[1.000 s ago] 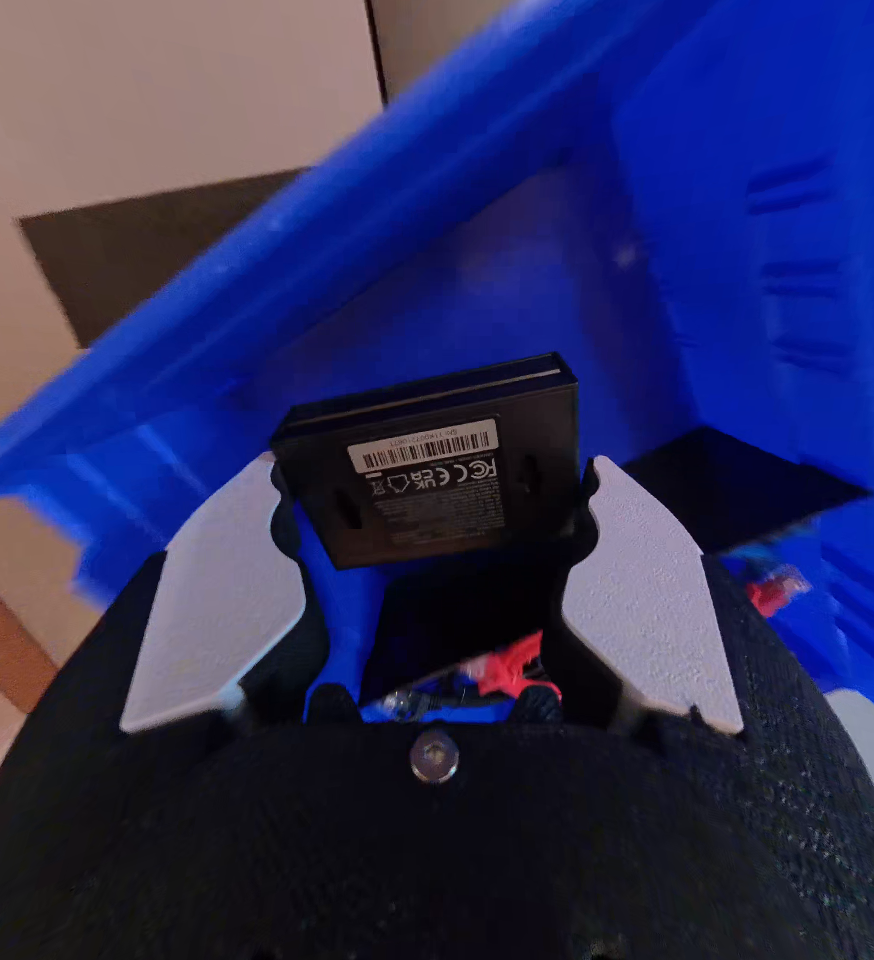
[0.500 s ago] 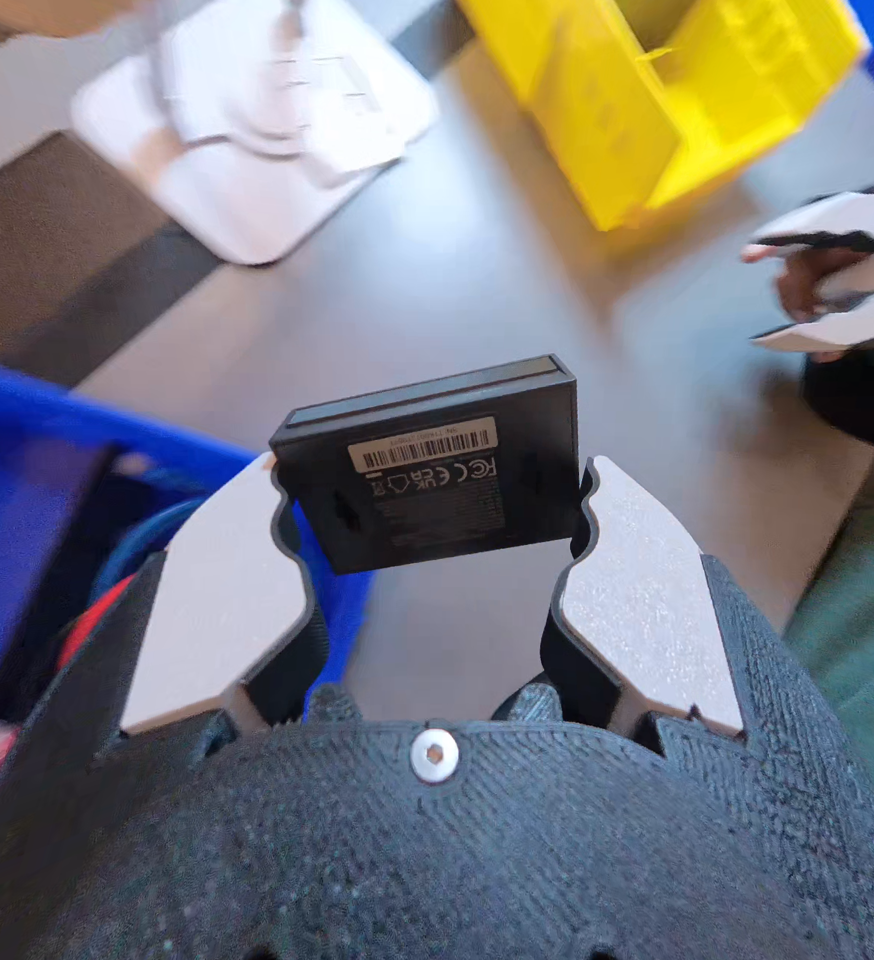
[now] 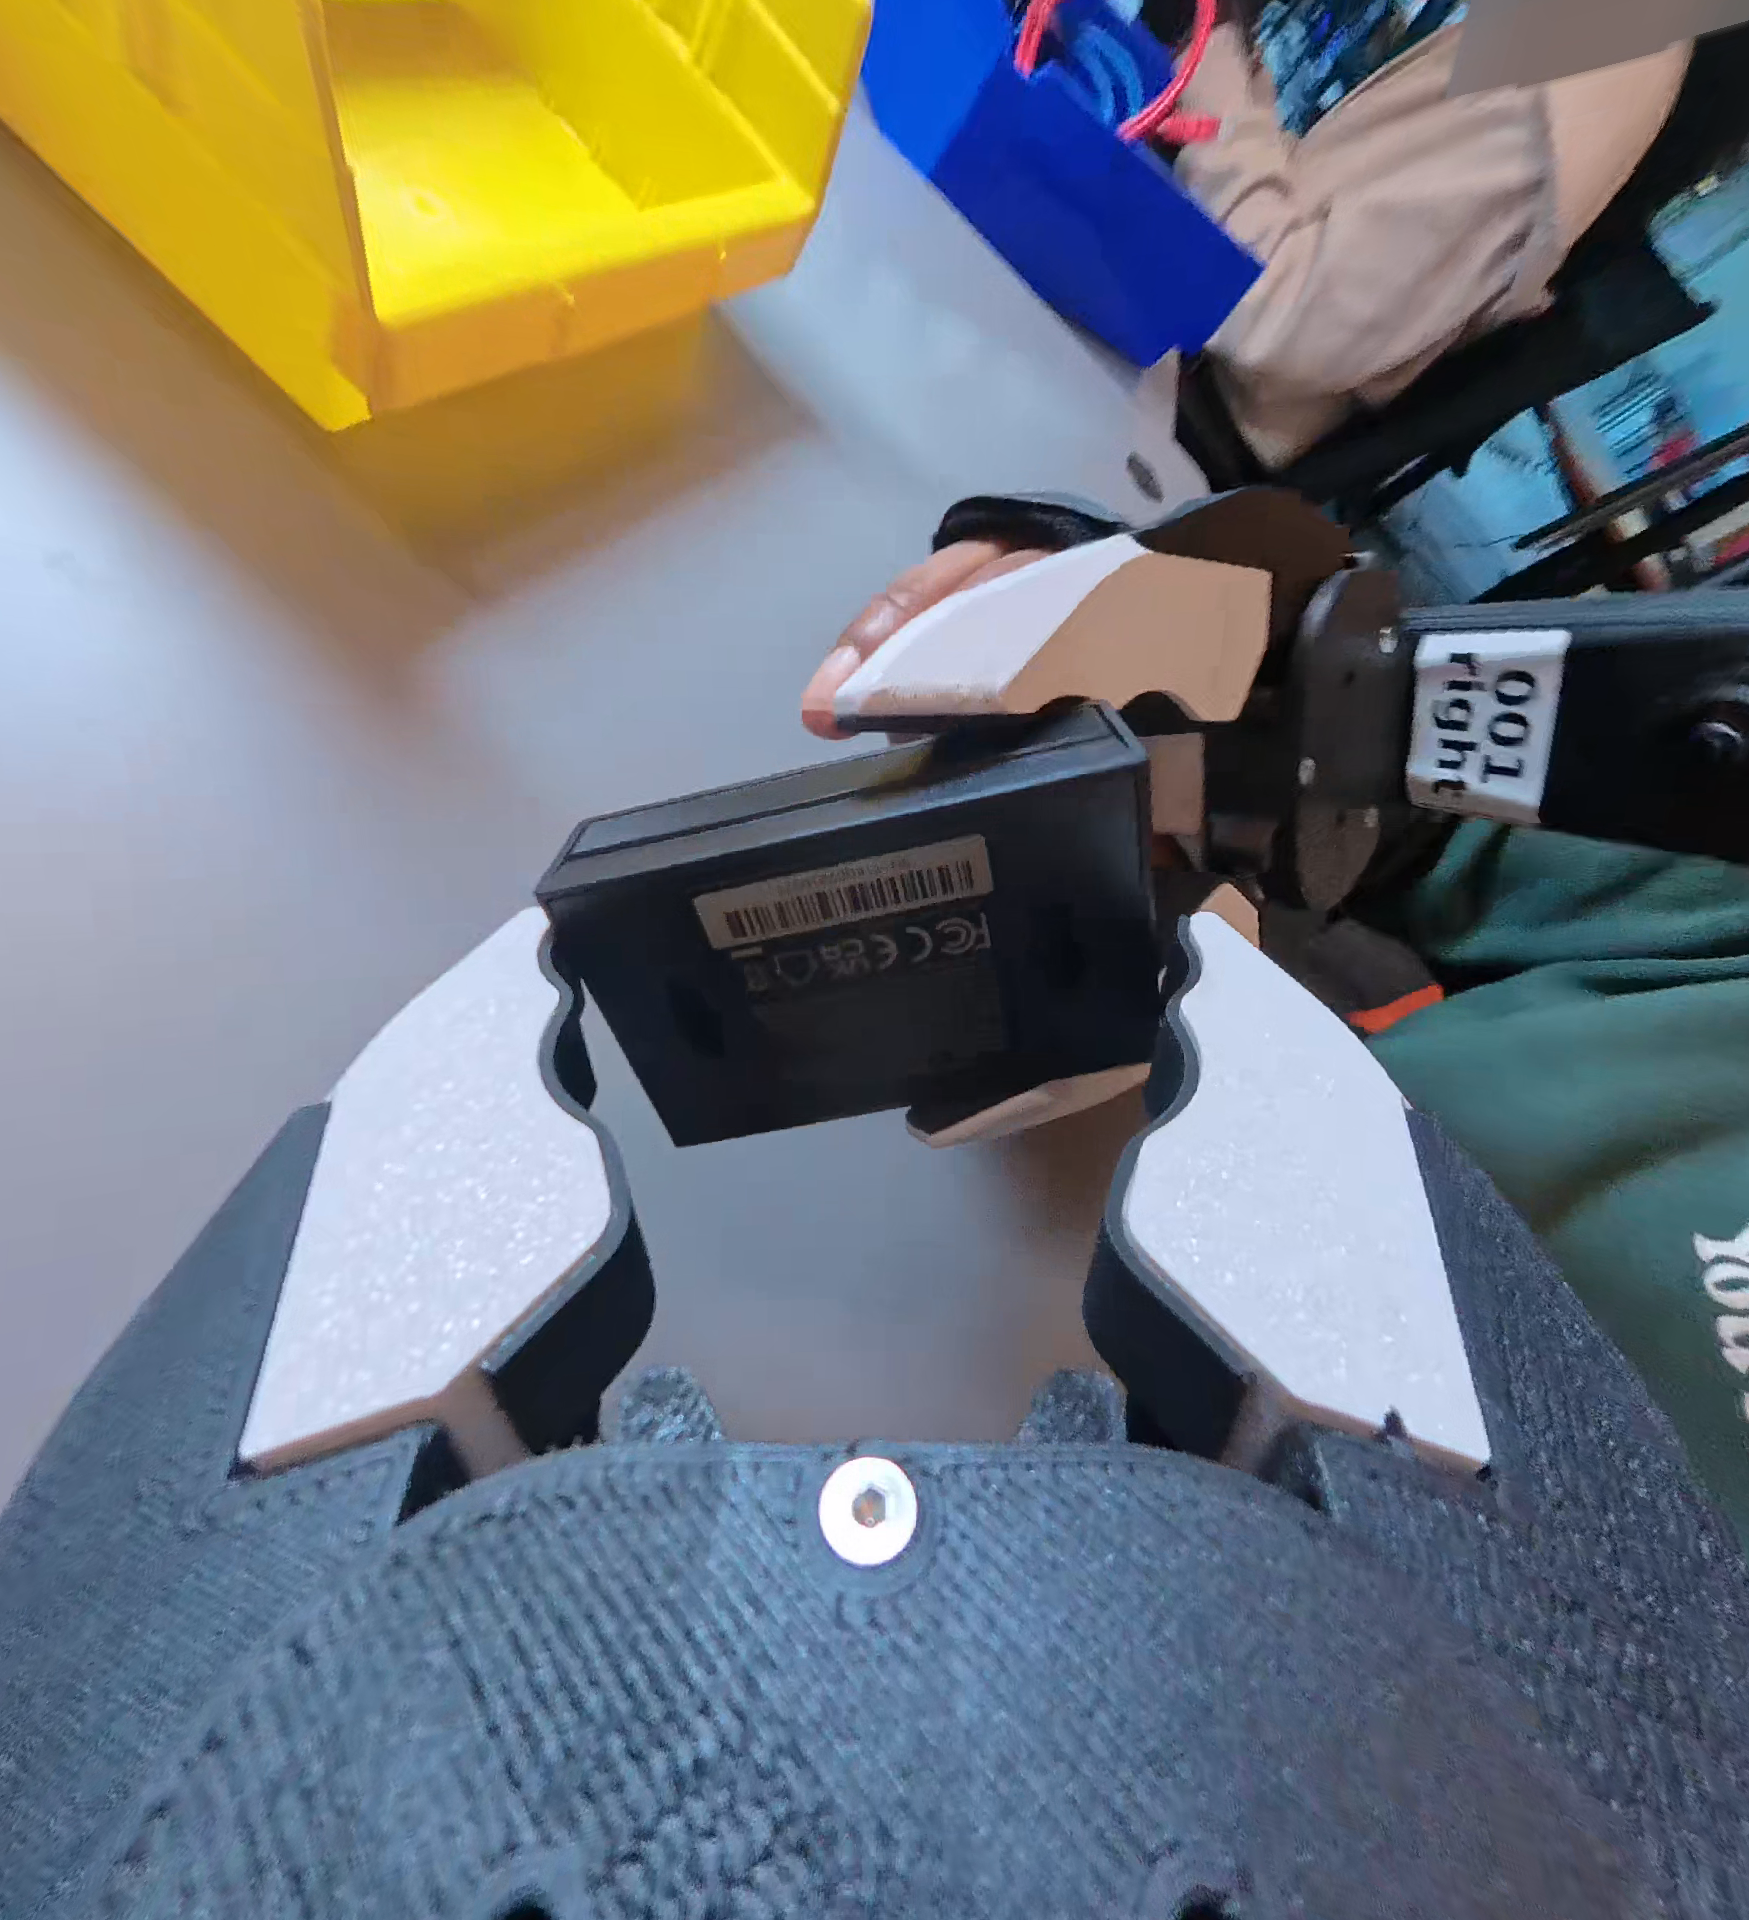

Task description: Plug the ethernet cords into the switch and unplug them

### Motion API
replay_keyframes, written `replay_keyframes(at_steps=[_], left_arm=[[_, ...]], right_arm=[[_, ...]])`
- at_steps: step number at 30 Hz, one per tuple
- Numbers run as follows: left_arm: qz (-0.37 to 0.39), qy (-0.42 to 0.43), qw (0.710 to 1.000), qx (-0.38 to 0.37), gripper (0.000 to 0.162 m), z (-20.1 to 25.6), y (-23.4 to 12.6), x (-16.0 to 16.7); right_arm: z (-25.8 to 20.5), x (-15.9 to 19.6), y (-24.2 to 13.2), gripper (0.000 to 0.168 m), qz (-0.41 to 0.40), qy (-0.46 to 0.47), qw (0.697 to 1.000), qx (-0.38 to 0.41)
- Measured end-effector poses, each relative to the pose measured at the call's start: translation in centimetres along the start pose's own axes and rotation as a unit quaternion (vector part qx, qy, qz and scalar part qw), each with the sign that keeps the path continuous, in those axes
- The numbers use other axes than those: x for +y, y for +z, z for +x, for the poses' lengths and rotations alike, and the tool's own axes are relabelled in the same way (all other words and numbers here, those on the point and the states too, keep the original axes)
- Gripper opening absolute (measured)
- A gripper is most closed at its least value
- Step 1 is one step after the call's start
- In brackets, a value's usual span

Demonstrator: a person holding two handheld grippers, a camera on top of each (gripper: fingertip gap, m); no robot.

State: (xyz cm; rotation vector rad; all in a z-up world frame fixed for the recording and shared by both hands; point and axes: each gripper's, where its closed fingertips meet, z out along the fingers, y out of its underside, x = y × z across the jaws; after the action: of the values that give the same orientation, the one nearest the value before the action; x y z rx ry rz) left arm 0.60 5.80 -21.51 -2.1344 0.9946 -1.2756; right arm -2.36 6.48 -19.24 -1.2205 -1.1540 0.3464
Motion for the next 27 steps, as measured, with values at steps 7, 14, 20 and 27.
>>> replay_keyframes(at_steps=[7,14,20,27], left_arm=[[0.108,0.196,0.973,-0.063,0.097,-0.3,-4.0,-1.4],[0.061,0.423,0.854,-0.296,0.069,-1.4,-2.6,-1.2],[0.022,0.503,0.802,-0.32,0.031,-1.7,-2.8,-0.1],[0.122,0.447,0.876,-0.135,0.027,1.6,-6.1,-0.4]], right_arm=[[4.4,-0.4,-1.6,0.064,0.085,0.384,0.915,-0.092],[3.1,1.4,-0.1,0.065,0.087,0.641,0.744,-0.168],[0.3,1.1,0.1,0.065,0.059,0.631,0.734,-0.244],[-0.8,-0.2,-1.6,0.066,0.05,0.293,0.92,-0.255]])
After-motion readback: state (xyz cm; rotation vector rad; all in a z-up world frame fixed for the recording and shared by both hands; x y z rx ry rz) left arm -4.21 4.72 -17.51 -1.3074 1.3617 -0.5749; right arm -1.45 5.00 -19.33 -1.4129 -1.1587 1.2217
